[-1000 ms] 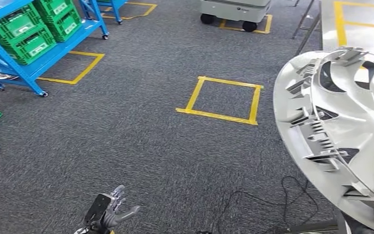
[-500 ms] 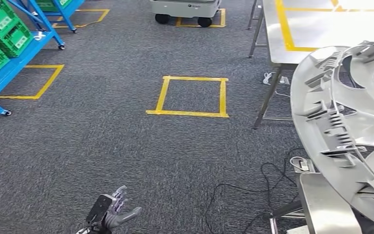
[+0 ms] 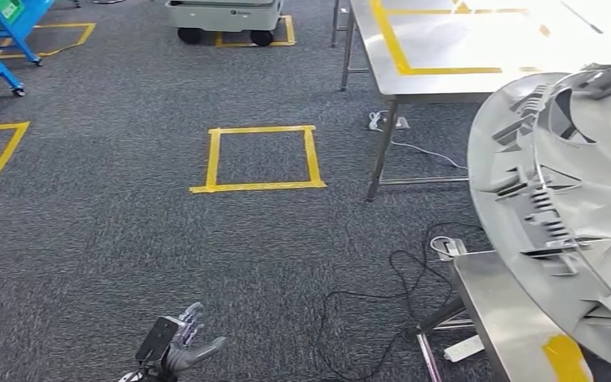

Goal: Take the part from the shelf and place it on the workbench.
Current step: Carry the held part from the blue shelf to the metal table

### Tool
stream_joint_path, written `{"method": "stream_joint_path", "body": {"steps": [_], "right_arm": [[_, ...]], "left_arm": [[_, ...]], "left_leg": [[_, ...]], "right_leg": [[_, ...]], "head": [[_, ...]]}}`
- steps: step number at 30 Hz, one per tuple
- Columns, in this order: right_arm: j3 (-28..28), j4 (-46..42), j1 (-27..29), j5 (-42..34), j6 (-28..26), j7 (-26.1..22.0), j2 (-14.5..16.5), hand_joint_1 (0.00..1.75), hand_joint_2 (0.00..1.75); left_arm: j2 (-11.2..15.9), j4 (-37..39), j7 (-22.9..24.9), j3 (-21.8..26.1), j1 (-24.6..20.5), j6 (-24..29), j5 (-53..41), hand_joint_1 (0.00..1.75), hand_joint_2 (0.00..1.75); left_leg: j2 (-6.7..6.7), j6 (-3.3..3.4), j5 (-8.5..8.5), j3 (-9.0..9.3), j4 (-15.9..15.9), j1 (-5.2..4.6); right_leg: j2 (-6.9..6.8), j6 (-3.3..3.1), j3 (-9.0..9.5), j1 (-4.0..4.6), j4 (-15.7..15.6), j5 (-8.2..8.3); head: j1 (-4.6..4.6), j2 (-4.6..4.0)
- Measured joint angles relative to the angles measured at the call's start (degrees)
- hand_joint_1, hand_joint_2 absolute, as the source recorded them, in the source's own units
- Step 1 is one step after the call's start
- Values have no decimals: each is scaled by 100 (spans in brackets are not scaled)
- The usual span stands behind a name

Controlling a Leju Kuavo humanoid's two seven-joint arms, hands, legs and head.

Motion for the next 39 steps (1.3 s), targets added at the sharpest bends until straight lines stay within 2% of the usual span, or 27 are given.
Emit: {"method": "stream_joint_path", "body": {"steps": [1, 2, 4, 6, 7, 9, 11, 13, 14, 15, 16, 17, 18, 20, 22, 24, 25, 27, 28, 29, 30, 31, 32, 33, 35, 37, 39], "right_arm": [[-2, -7, 5, 21, 0, 46, 0, 175, 175], [-5, -12, 7, 35, 0, 90, 0, 175, 175], [-11, -32, 8, 43, 0, 153, 0, 175, 175], [-18, -60, 10, 40, 0, 180, 0, 175, 175], [-24, -74, 8, 37, 0, 200, 0, 175, 175], [-46, -109, 30, 27, -1, 243, 1, 175, 175], [-73, -149, 61, 16, -2, 261, 1, 175, 175], [-91, -172, 71, 10, -2, 261, 1, 175, 175], [-100, -173, 70, 10, -1, 262, 2, 175, 175], [-109, -173, 73, 11, -1, 264, 2, 175, 175], [-117, -173, 77, 14, -1, 271, 2, 175, 175], [-122, -173, 80, 18, 0, 279, 2, 175, 175], [-126, -173, 86, 27, 0, 297, 2, 175, 175], [-133, -173, 92, 49, 0, 341, 2, 175, 175], [-145, -173, 95, 72, 0, 362, 2, 175, 175], [-161, -174, 107, 94, 0, 357, 1, 175, 175], [-170, -175, 119, 106, 0, 362, 1, 175, 175], [-190, -178, 130, 145, 0, 411, 0, 175, 175], [-197, -179, 132, 180, 0, 460, 0, 175, 175], [-203, -180, 132, 224, 0, 522, 0, 175, 175], [-211, -179, 137, 280, 0, 590, 0, 175, 175], [-227, -177, 149, 341, 0, 651, 0, 175, 175], [-249, -175, 162, 397, 0, 711, 0, 175, 175], [-277, -174, 172, 439, 0, 759, 0, 175, 175], [-345, -173, 179, 476, 1, 811, 0, 175, 175], [-415, -173, 182, 494, 1, 798, 0, 175, 175], [-478, -173, 189, 516, 0, 773, 0, 175, 175]], "left_arm": [[0, 0, 0, 0, 4, -4, 15, 0, 175], [-3, 0, 0, 0, 3, -8, 27, 0, 175], [-7, -2, 0, 0, -1, -14, 48, 0, 175], [1, -6, 0, 1, -4, -16, 56, 0, 175], [4, -8, 0, 2, -4, -17, 59, 0, 175], [1, -17, 0, 3, -6, -21, 70, 0, 175], [-8, -34, 0, 3, -6, -28, 90, 0, 175], [-12, -44, 0, 2, 13, -35, 105, 0, 175], [-13, -44, 0, 2, 30, -37, 109, 0, 175], [-13, -44, 0, 2, 46, -38, 109, 0, 175], [-14, -44, 0, 2, 58, -39, 110, 0, 175], [-15, -44, 0, 2, 63, -38, 110, 0, 175], [-11, -46, 0, 2, 63, -38, 109, 0, 175], [11, -50, 0, 3, 63, -38, 87, 0, 175], [34, -54, 0, 0, 66, -31, 37, 0, 175], [33, -61, 0, -6, 66, -21, 7, 0, 175], [26, -67, 0, -9, 65, -20, 7, 0, 175], [10, -79, -1, -11, 73, -28, 12, 0, 175], [9, -82, -1, -12, 88, -37, 13, 0, 175], [8, -85, -1, -13, 108, -46, 13, 0, 175], [9, -86, 0, -14, 128, -53, 13, 0, 175], [8, -87, 0, -19, 142, -56, 11, 0, 175], [4, -87, 0, -28, 147, -47, 8, 0, 175], [-2, -87, 0, -40, 149, -33, 2, 0, 175], [-9, -88, 0, -71, 148, 1, -6, 0, 175], [-10, -90, 0, -95, 144, 13, -3, 0, 175], [-16, -98, 0, -122, 136, 15, 1, 0, 175]], "left_leg": [[80, -6, -4, -2, 3, 1], [153, -18, -13, 1, 7, 5], [274, -74, -49, 14, 36, 4], [359, -148, -99, 22, 90, -26], [400, -175, -114, 28, 108, -39], [446, -227, -149, 43, 137, -25], [262, -279, -337, -28, 348, 9], [-8, -291, -718, -312, 1005, 23], [-68, -283, -890, -504, 1413, 23], [-95, -268, -974, -661, 1723, 22], [-108, -247, -944, -742, 1854, 20], [-124, -218, -803, -726, 1766, 17], [-173, -180, -580, -614, 1480, 8], [-450, -94, -170, -308, 738, -8], [-653, -50, -58, -134, 310, -18], [-577, -49, -70, -103, 200, -10], [-508, -49, -44, -95, 158, 0], [-357, -36, 10, -76, 69, 19], [-274, -29, 19, -75, 58, 12], [-188, -21, 21, -81, 55, 7], [-100, -20, 19, -86, 56, 3], [-17, -21, 16, -88, 57, 2], [59, -28, 10, -88, 60, 5], [128, -41, 2, -84, 64, 9], [246, -95, -32, -72, 94, 3], [329, -158, -63, -66, 137, -27], [408, -198, -72, -55, 155, -37]], "right_leg": [[-26, 28, 3, -21, 40, 30], [-60, 52, 126, -43, -150, 155], [-285, 89, 584, -64, -913, 449], [-467, 38, 889, -60, -1404, 557], [-476, -9, 915, -46, -1447, 538], [-346, -103, 901, -45, -1439, 559], [-231, -179, 887, -47, -1444, 581], [-106, -238, 877, -42, -1447, 598], [-29, -256, 870, -32, -1447, 603], [57, -267, 867, -21, -1447, 607], [145, -274, 867, -9, -1447, 610], [233, -278, 869, -1, -1446, 614], [318, -278, 875, 3, -1446, 618], [466, -266, 873, 1, -1439, 626], [592, -223, 826, -13, -1428, 647], [703, -156, 759, -25, -1437, 682], [664, -133, 722, -24, -1419, 674], [367, -104, 541, 0, -1103, 467], [179, -91, 390, 8, -773, 277], [60, -69, 214, 9, -384, 78], [10, -46, 67, 4, -53, -60], [-16, -23, -5, -4, 134, -107], [-38, -3, 39, -15, 93, -40], [-78, 14, 202, -28, -173, 115], [-267, 35, 690, -35, -989, 415], [-364, -24, 949, -18, -1432, 503], [-269, -120, 943, -5, -1449, 504]], "head": [[1, 0], [2, 0], [4, 0], [-5, 0], [-14, 0], [-27, 0], [-30, 0], [-37, 0], [-38, 0], [-38, 0], [-38, 0], [-37, 0], [-38, 0], [-35, 0], [-38, 0], [-41, 0], [-37, 0], [-16, 0], [-11, 0], [-6, 0], [-6, 0], [-7, 0], [-4, 0], [-4, 0], [2, 0], [-5, 0], [-15, 0]]}}
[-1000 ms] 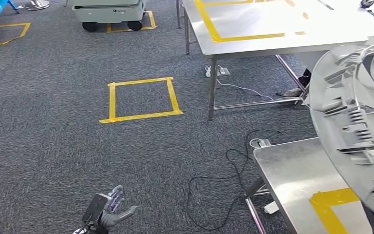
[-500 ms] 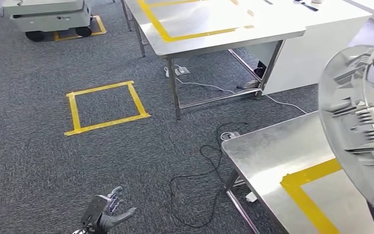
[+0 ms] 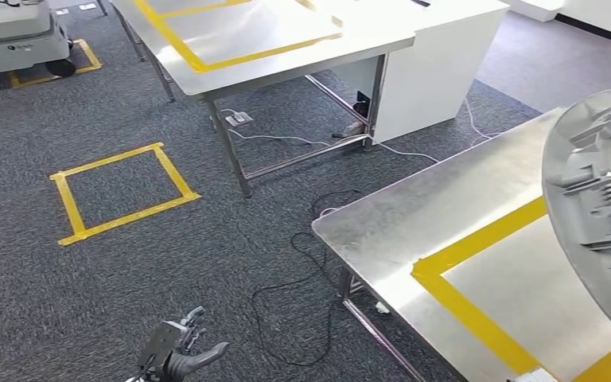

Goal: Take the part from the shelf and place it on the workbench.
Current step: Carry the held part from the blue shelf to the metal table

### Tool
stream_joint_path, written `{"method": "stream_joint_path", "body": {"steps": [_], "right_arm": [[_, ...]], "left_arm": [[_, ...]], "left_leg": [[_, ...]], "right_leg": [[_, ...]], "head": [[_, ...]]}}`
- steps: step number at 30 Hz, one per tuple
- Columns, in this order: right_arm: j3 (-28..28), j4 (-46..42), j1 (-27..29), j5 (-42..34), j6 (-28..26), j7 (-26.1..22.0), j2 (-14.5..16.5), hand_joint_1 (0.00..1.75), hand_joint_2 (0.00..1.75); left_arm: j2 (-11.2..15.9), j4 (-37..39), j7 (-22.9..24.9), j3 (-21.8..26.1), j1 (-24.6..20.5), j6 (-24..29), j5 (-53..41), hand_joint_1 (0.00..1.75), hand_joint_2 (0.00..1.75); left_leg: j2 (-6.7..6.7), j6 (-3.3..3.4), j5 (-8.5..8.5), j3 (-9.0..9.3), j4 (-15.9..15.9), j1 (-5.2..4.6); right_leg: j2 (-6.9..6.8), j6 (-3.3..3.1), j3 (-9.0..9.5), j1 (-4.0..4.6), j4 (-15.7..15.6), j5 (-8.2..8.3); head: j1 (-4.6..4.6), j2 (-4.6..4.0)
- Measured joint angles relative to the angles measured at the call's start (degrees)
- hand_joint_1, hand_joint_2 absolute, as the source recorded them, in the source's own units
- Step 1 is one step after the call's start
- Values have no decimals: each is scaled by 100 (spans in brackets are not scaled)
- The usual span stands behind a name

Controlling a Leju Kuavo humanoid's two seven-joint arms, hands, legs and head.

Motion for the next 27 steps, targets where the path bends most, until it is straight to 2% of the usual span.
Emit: {"method": "stream_joint_path", "body": {"steps": [1, 2, 4, 6, 7, 8, 9, 10, 12, 13, 14, 15, 16, 17, 18, 20, 21, 22, 23, 24, 25, 26, 27], "right_arm": [[-27, -1, 3, 7, -1, -8, 0, 175, 175], [-47, -2, 4, 11, -1, -11, 0, 175, 175], [-67, -5, 3, 15, -2, -15, 0, 175, 175], [-75, -7, 0, 19, -1, -14, 0, 175, 175], [-81, -7, 1, 20, -1, -15, 0, 175, 175], [-86, -7, 2, 21, 0, -15, 0, 175, 175], [-92, -7, 3, 21, 0, -15, 0, 175, 175], [-99, -7, 3, 21, 0, -15, 0, 175, 175], [-111, -7, 1, 21, 0, -15, 0, 175, 175], [-118, -8, 1, 21, 0, -14, 0, 175, 175], [-124, -8, 2, 21, 0, -14, 0, 175, 175], [-131, -10, 4, 21, -1, -13, 0, 175, 175], [-137, -15, 11, 21, -1, -13, 0, 175, 175], [-142, -21, 17, 21, -2, -13, 0, 175, 175], [-145, -27, 16, 25, -2, -14, 0, 175, 175], [-146, -33, 8, 52, -1, -8, 0, 175, 175], [-145, -33, 8, 90, -1, 9, 0, 175, 175], [-145, -33, 19, 149, -1, 54, 0, 175, 175], [-144, -33, 39, 227, 0, 112, 0, 175, 175], [-144, -37, 68, 314, 0, 168, 0, 175, 175], [-144, -44, 103, 388, 0, 217, 0, 175, 175], [-144, -54, 136, 442, 0, 240, 0, 175, 175], [-144, -66, 165, 475, 0, 254, 0, 175, 175]], "left_arm": [[-5, -8, 0, -13, -7, 0, 2, 0, 175], [-9, -15, 0, -23, -15, 1, 3, 0, 175], [-14, -25, 0, -29, -17, 1, 4, 0, 175], [-16, -25, 0, -31, 7, 1, 4, 0, 175], [-16, -25, 0, -31, 19, 1, 4, 0, 175], [-15, -25, 0, -32, 26, 1, 4, 0, 175], [-13, -25, 0, -32, 26, 1, 4, 0, 175], [-9, -25, 0, -32, 24, 1, 4, 0, 175], [12, -25, 0, -32, 22, 2, 5, 0, 175], [18, -25, 0, -32, 22, 4, 6, 0, 175], [19, -25, 0, -33, 19, 5, 6, 0, 175], [13, -27, 0, -35, 12, 7, 6, 0, 175], [3, -32, 0, -37, 0, 8, 8, 0, 175], [-4, -38, 0, -39, -11, 8, 9, 0, 175], [-13, -43, 0, -42, -18, 7, 10, 0, 175], [-29, -46, 0, -47, -5, 5, 6, 0, 175], [-32, -46, 0, -49, 7, 6, 7, 0, 175], [-32, -46, 0, -50, 18, 7, 16, 0, 175], [-31, -46, 0, -50, 21, 9, 30, 0, 175], [-30, -46, 0, -49, 21, 11, 48, 0, 175], [-31, -46, 0, -47, 20, 13, 66, 0, 175], [-26, -47, 0, -46, 19, 14, 82, 0, 175], [-17, -48, 0, -44, 20, 13, 98, 0, 175]], "left_leg": [[-19, -26, -27, 4, 18, 13], [-99, -52, -102, -19, 92, 28], [-356, -91, -424, -221, 574, 50], [-488, -79, -783, -594, 1366, 51], [-504, -57, -846, -732, 1637, 48], [-516, -22, -790, -783, 1711, 39], [-541, 27, -618, -722, 1543, 22], [-611, 87, -383, -575, 1197, -4], [-880, 214, -23, -249, 443, -50], [-980, 256, 41, -147, 216, -64], [-1021, 281, 41, -104, 120, -67], [-978, 287, 38, -91, 81, -63], [-911, 276, 50, -72, 29, -51], [-848, 267, 74, -55, -28, -35], [-782, 258, 100, -38, -84, -19], [-631, 253, 122, -28, -132, -10], [-546, 254, 122, -33, -131, -10], [-458, 250, 118, -36, -130, -9], [-379, 241, 112, -36, -128, -5], [-307, 226, 102, -32, -123, 4], [-242, 201, 86, -25, -111, 16], [-185, 167, 65, -18, -89, 18], [-139, 128, 38, -16, -57, 13]], "right_leg": [[48, -35, -6, -2, 0, 9], [95, -73, -8, -5, -2, 18], [188, -137, -17, -13, -9, 40], [312, -172, -37, 5, -8, 54], [383, -182, -43, 19, -8, 60], [458, -190, -45, 35, -8, 66], [532, -196, -44, 47, -7, 71], [606, -200, -42, 54, -8, 76], [742, -194, -50, 58, -3, 91], [804, -181, -67, 53, 2, 100], [860, -160, -89, 47, 4, 113], [920, -133, -111, 45, 1, 127], [922, -112, -143, 43, 11, 128], [837, -93, -179, 53, 44, 100], [694, -73, -250, 64, 161, 12], [373, -22, -532, 66, 740, -329], [301, 13, -707, 51, 1114, -506], [271, 50, -834, 32, 1402, -605], [253, 85, -870, 10, 1503, -599], [224, 119, -781, -14, 1365, -483], [160, 151, -584, -38, 1027, -299], [38, 180, -356, -43, 619, -164], [-47, 172, -149, -44, 267, -56]], "head": [[1, 0], [-3, 0], [-12, 0], [-15, 0], [-15, 0], [-15, 0], [-14, 0], [-14, 0], [-9, 0], [-15, 0], [-19, 0], [-25, 0], [-32, 0], [-26, 0], [-11, 0], [19, 0], [30, 0], [30, 0], [30, 0], [31, 0], [31, 0], [33, 0], [34, 0]]}}
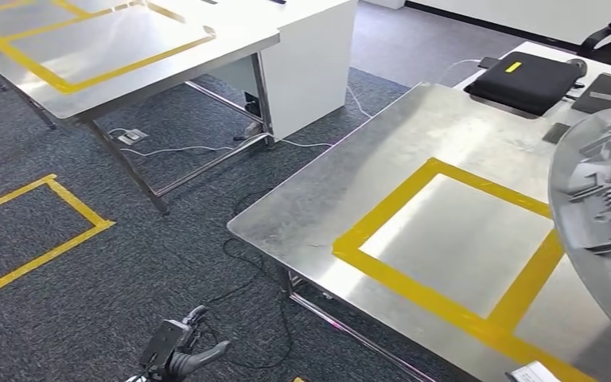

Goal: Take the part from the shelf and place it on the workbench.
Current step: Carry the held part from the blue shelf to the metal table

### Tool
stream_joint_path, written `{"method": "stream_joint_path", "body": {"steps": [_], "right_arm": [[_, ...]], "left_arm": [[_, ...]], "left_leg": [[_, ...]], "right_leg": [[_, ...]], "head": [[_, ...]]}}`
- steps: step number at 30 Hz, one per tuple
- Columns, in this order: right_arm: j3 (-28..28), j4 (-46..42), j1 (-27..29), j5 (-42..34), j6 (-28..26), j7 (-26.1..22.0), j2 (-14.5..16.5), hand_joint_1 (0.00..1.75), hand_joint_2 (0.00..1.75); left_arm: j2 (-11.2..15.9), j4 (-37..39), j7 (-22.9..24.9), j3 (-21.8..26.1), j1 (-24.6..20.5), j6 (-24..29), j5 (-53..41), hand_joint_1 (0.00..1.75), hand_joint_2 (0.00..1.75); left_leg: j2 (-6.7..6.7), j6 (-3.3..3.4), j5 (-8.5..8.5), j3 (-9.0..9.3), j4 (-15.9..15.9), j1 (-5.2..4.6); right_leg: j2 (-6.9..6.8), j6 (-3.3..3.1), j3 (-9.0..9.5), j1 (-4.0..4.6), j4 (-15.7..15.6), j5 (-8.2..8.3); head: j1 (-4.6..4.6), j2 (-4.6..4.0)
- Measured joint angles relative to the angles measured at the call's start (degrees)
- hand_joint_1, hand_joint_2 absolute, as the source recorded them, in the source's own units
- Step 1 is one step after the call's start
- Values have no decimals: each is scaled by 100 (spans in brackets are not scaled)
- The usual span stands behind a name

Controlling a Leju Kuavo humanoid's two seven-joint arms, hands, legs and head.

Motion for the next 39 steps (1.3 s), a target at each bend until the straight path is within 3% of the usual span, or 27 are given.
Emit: {"method": "stream_joint_path", "body": {"steps": [2, 4, 6, 8, 9, 10, 11, 12, 13, 15, 17, 19, 21, 22, 24, 26, 27, 28, 30, 31, 33, 35, 37, 39], "right_arm": [[-2, -16, 60, 23, -1, 44, -1, 175, 175], [-7, -21, 150, 31, -1, 88, -1, 175, 175], [-11, -25, 236, 38, -2, 122, 0, 175, 175], [-13, -24, 318, 35, -2, 254, 0, 175, 175], [-14, -16, 371, -4, -2, 340, 0, 175, 175], [-17, -4, 439, -77, -1, 412, 0, 175, 175], [-29, 11, 508, -183, -1, 447, 0, 175, 175], [-49, 26, 572, -307, 0, 451, 0, 175, 175], [-80, 38, 630, -429, 0, 443, 0, 175, 175], [-172, 61, 714, -694, 0, 398, 0, 175, 175], [-297, 96, 753, -1051, 0, 302, 0, 175, 175], [-447, 154, 820, -1487, -1, 208, 0, 175, 175], [-585, 300, 996, -1986, -2, 109, 0, 175, 175], [-650, 416, 1091, -2263, 0, 21, -1, 175, 175], [-804, 696, 1229, -2780, 9, -184, -1, 175, 175], [-986, 935, 1314, -3063, 22, -312, 0, 175, 175], [-1071, 1031, 1348, -3125, 27, -336, 0, 175, 175], [-1145, 1106, 1369, -3151, 30, -348, -1, 175, 175], [-1264, 1222, 1374, -3205, 56, -358, -1, 175, 175], [-1305, 1267, 1366, -3276, 125, -370, -1, 175, 175], [-1380, 1371, 1347, -3472, 377, -425, 0, 175, 175], [-1475, 1487, 1325, -3575, 652, -511, -1, 175, 175], [-1579, 1589, 1268, -3571, 914, -561, -1, 175, 175], [-1674, 1676, 1189, -3568, 1131, -564, -1, 175, 175]], "left_arm": [[21, -2, 0, 3, -2, 0, 26, 0, 175], [36, -1, 0, 7, -10, 11, 24, 0, 175], [55, 0, 0, 9, -23, 22, -3, 0, 175], [73, 9, 0, 14, -24, 32, -28, 0, 175], [77, 18, 0, 17, -18, 39, -36, 0, 175], [79, 26, 0, 20, -10, 46, -39, 0, 175], [80, 33, 0, 22, -3, 51, -41, 0, 175], [81, 34, 0, 24, 1, 56, -40, 0, 175], [83, 34, 0, 26, 0, 59, -37, 0, 175], [91, 34, 0, 33, -14, 63, -28, 0, 175], [97, 34, 0, 39, -27, 62, -25, 0, 175], [84, 30, 0, 40, -40, 62, -14, 0, 175], [56, 23, 0, 48, -63, 66, 18, 0, 175], [44, 20, 0, 53, -68, 73, 36, 0, 175], [25, 19, 0, 61, -44, 89, 50, 0, 175], [19, 20, 0, 68, -11, 99, 57, 0, 175], [18, 20, 0, 72, -6, 101, 60, 0, 175], [18, 20, 0, 76, -5, 102, 62, 0, 175], [21, 19, 0, 83, -8, 99, 68, 0, 175], [26, 19, 0, 89, -9, 87, 77, 0, 175], [36, 19, 0, 111, -16, 45, 104, 0, 175], [37, 19, 0, 133, -33, -2, 124, 0, 175], [36, 22, 0, 140, -48, -42, 114, 0, 175], [37, 37, 0, 144, -38, -66, 86, 0, 175]], "left_leg": [[73, -65, -32, 8, 47, -24], [127, -111, -48, 22, 60, -19], [-29, -171, -204, -25, 217, 11], [-279, -212, -570, -269, 795, 34], [-338, -214, -759, -451, 1192, 37], [-361, -209, -877, -610, 1526, 37], [-370, -194, -885, -698, 1700, 36], [-383, -168, -777, -684, 1657, 35], [-417, -128, -579, -573, 1410, 30], [-637, -18, -182, -229, 661, 21], [-825, 48, -62, -19, 196, 14], [-782, 51, -78, 20, 91, 16], [-655, 56, -32, 53, -2, 39], [-586, 65, -9, 68, -50, 52], [-440, 86, 1, 74, -72, 45], [-274, 87, -8, 71, -66, 36], [-195, 78, -16, 73, -63, 37], [-121, 62, -28, 81, -57, 40], [9, 1, -74, 101, -28, 36], [66, -36, -102, 109, -4, 24], [167, -92, -141, 129, 32, -5], [209, -139, -173, 158, 52, 8], [-17, -198, -375, 81, 278, 35], [-299, -224, -777, -217, 949, 51]], "right_leg": [[-63, -73, 168, 21, -280, 27], [52, -173, 160, 25, -270, 47], [146, -248, 147, 15, -275, 69], [246, -305, 130, 10, -280, 91], [302, -321, 118, 16, -280, 97], [366, -331, 108, 24, -279, 103], [439, -339, 103, 34, -278, 108], [514, -344, 102, 44, -278, 113], [593, -346, 104, 52, -278, 118], [737, -336, 102, 66, -272, 131], [864, -297, 64, 60, -263, 153], [978, -231, 8, 45, -282, 188], [839, -178, -65, 57, -208, 128], [684, -158, -157, 69, -32, 10], [396, -115, -462, 63, 629, -353], [315, -59, -722, 38, 1195, -558], [291, -32, -709, 22, 1200, -504], [250, -9, -572, 5, 972, -354], [58, 20, -124, -6, 208, -41], [-20, -2, 50, -1, -86, 38], [-48, -86, 164, 26, -279, 35], [78, -170, 146, 16, -273, 53], [179, -238, 134, -2, -279, 75], [285, -291, 111, -5, -282, 96]], "head": [[-20, 0], [-40, 0], [-45, 0], [-56, 0], [-58, 0], [-58, 0], [-59, 0], [-58, 0], [-59, 0], [-57, 0], [-58, 0], [-63, 0], [-49, 0], [-29, 0], [1, 0], [3, 0], [4, 0], [5, 0], [10, 0], [7, 0], [-9, 0], [-23, 0], [-29, 0], [-37, 0]]}}
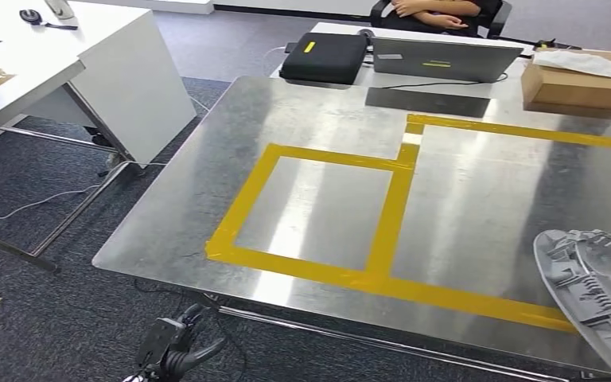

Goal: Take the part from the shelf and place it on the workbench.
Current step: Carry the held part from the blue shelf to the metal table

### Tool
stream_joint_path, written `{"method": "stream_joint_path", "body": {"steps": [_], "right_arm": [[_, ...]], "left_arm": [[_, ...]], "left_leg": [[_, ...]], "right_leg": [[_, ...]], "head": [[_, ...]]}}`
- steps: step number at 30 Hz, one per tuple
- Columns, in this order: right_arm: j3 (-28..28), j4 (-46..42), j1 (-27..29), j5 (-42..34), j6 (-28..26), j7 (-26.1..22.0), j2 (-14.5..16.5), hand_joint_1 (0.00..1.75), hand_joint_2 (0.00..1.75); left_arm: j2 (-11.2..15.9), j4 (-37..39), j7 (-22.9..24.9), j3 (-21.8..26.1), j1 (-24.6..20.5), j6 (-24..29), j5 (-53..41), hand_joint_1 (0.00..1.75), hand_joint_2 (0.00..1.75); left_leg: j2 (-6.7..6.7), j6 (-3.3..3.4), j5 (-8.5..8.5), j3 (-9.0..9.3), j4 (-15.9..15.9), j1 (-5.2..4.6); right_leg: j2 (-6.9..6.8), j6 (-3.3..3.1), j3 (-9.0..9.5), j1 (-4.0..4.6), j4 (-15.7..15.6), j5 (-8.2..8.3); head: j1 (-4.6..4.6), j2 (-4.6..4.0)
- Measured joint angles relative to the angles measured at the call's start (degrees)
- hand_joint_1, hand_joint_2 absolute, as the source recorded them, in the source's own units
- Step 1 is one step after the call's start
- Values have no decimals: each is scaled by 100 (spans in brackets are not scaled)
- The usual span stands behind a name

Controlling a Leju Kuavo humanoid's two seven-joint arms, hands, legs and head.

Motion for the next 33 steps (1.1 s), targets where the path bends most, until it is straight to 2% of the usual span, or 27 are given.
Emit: {"method": "stream_joint_path", "body": {"steps": [1, 2, 3, 4, 6, 7, 8, 10, 11, 13, 15, 16, 17, 18, 19, 21, 22, 23, 24, 26, 28, 29, 31, 33], "right_arm": [[-42, 44, -30, 1, 60, 1, 1, 175, 175], [-78, 85, -45, 2, 96, 1, 0, 175, 175], [-107, 124, -53, 3, 123, 2, 1, 175, 175], [-133, 155, -59, 2, 163, 8, 1, 175, 175], [-195, 207, -72, -28, 346, 38, 1, 175, 175], [-242, 230, -82, -45, 492, 55, 0, 175, 175], [-306, 257, -100, -40, 650, 63, -1, 175, 175], [-485, 314, -174, 87, 955, 31, 0, 175, 175], [-596, 338, -224, 189, 1098, -22, 0, 175, 175], [-807, 367, -345, 383, 1379, -197, -1, 175, 175], [-937, 379, -521, 592, 1646, -394, -1, 175, 175], [-960, 381, -617, 744, 1765, -471, -1, 175, 175], [-964, 383, -705, 942, 1866, -529, -1, 175, 175], [-953, 385, -786, 1191, 1944, -574, -1, 175, 175], [-928, 389, -868, 1485, 1994, -604, -1, 175, 175], [-803, 417, -1037, 2090, 2016, -560, -18, 175, 175], [-683, 448, -1111, 2329, 1995, -444, -59, 175, 175], [-527, 484, -1169, 2495, 1966, -261, -127, 175, 175], [-347, 522, -1210, 2594, 1930, -35, -216, 175, 175], [-1, 588, -1245, 2656, 1863, 340, -407, 175, 175], [301, 645, -1249, 2661, 1790, 693, -630, 175, 175], [485, 679, -1253, 2670, 1753, 940, -786, 175, 175], [966, 782, -1297, 2751, 1699, 1574, -1192, 175, 175], [1489, 911, -1408, 2900, 1680, 2239, -1636, 175, 175]], "left_arm": [[1, 11, 0, 2, 13, -4, -10, 0, 175], [1, 22, 0, 3, 26, -7, -17, 0, 175], [2, 31, 0, 4, 33, -8, -21, 0, 175], [3, 38, 0, 6, 36, -8, -24, 0, 175], [10, 52, 0, 12, 21, -4, -46, 0, 175], [14, 65, 0, 15, 3, -2, -61, 0, 175], [13, 81, 0, 17, -21, 1, -81, 0, 175], [-3, 116, 0, 19, -66, 5, -128, 0, 175], [-12, 137, 0, 19, -87, 9, -156, 0, 175], [-21, 185, 0, 20, -126, 16, -204, 0, 175], [-25, 237, 0, 21, -149, 11, -254, 0, 175], [-27, 263, 0, 21, -152, 3, -281, 0, 175], [-29, 289, 0, 21, -153, -9, -305, 0, 175], [-31, 314, 0, 21, -156, -24, -331, 0, 175], [-34, 334, 0, 21, -164, -41, -353, 0, 175], [-46, 361, 0, 21, -197, -79, -388, 0, 175], [-50, 370, 0, 21, -222, -94, -402, 0, 175], [-53, 379, 0, 21, -248, -107, -414, 0, 175], [-53, 389, 0, 21, -271, -116, -425, 0, 175], [-49, 407, 0, 21, -296, -124, -437, 0, 175], [-45, 426, 0, 21, -306, -125, -457, 0, 175], [-44, 437, 0, 21, -313, -125, -473, 0, 175], [-40, 462, 0, 22, -337, -148, -500, 0, 175], [-39, 492, 0, 39, -366, -216, -493, 0, 175]], "left_leg": [[-50, 3, -174, -184, 392, 2], [-68, 13, -253, -318, 670, 1], [-77, 32, -209, -361, 747, 0], [-96, 63, -57, -302, 611, -2], [-176, 156, 375, 21, -92, -20], [-221, 200, 520, 175, -439, -28], [-251, 224, 592, 273, -679, -38], [-264, 237, 606, 314, -839, -49], [-252, 244, 628, 311, -869, -40], [-215, 288, 691, 310, -930, -16], [-152, 317, 722, 296, -956, -5], [-115, 322, 724, 286, -953, -8], [-75, 321, 725, 279, -950, -10], [-40, 318, 726, 276, -947, -10], [-13, 312, 726, 278, -943, -9], [21, 281, 716, 290, -928, -8], [30, 253, 703, 284, -906, -20], [35, 220, 697, 271, -885, -33], [38, 200, 688, 255, -862, -47], [37, 239, 700, 233, -842, -59], [36, 311, 715, 230, -846, -58], [36, 321, 718, 230, -855, -56], [36, 307, 732, 229, -879, -50], [37, 261, 747, 229, -894, -42]], "right_leg": [[63, -16, -15, 6, 1, 9], [133, -25, -26, 14, 1, 16], [208, -30, -31, 23, 2, 24], [282, -32, -31, 32, 2, 31], [388, -28, -24, 45, 2, 46], [429, -20, -28, 56, 11, 51], [455, -3, -42, 63, 18, 60], [500, 54, -78, 65, 13, 89], [490, 85, -102, 57, 10, 96], [320, 144, -197, 59, 157, -27], [98, 196, -459, 60, 728, -378], [49, 223, -624, 55, 1110, -564], [28, 246, -749, 49, 1417, -679], [19, 267, -787, 42, 1552, -692], [12, 281, -712, 34, 1459, -595], [-28, 294, -297, 10, 741, -260], [-48, 282, -79, 7, 365, -152], [-64, 256, 67, 7, 107, -97], [-69, 231, 135, 9, -19, -94], [-62, 194, 134, 15, -35, -78], [-62, 192, 129, 23, -36, -74], [-61, 190, 128, 28, -34, -75], [-57, 170, 124, 41, -32, -76], [-57, 141, 116, 53, -30, -73]], "head": [[0, 0], [-1, 0], [1, 0], [0, 0], [-3, 0], [-5, 0], [-5, 0], [-4, 0], [-3, 0], [14, 0], [42, 0], [50, 0], [51, 0], [49, 0], [51, 0], [50, 0], [52, 0], [45, 0], [37, 0], [19, 0], [16, 0], [14, 0], [15, 0], [17, 0]]}}
